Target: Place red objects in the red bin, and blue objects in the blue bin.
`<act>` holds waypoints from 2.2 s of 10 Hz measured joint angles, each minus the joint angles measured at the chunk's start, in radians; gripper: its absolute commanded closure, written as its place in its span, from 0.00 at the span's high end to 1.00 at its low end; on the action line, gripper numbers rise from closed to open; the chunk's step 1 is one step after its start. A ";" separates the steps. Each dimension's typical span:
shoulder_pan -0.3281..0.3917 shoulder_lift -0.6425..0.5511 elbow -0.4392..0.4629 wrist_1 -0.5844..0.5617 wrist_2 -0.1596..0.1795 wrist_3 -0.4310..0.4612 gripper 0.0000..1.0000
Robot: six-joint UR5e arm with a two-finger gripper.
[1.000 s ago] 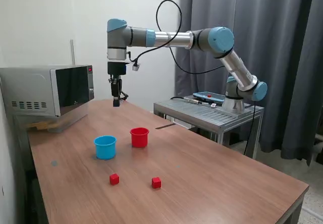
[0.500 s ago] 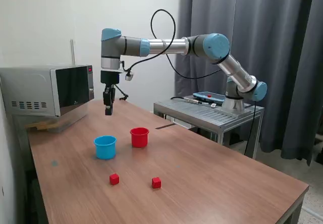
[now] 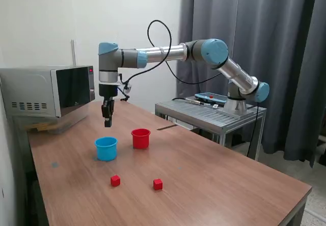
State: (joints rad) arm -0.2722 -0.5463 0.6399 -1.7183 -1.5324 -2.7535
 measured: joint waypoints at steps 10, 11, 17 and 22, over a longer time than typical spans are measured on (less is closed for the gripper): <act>0.001 0.066 0.017 -0.048 0.000 0.000 1.00; 0.001 0.067 0.020 -0.048 0.001 0.000 1.00; 0.002 0.067 0.017 -0.049 0.003 0.000 1.00; 0.009 0.066 -0.011 -0.045 0.003 -0.001 1.00</act>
State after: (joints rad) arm -0.2629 -0.4807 0.6286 -1.7628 -1.5294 -2.7545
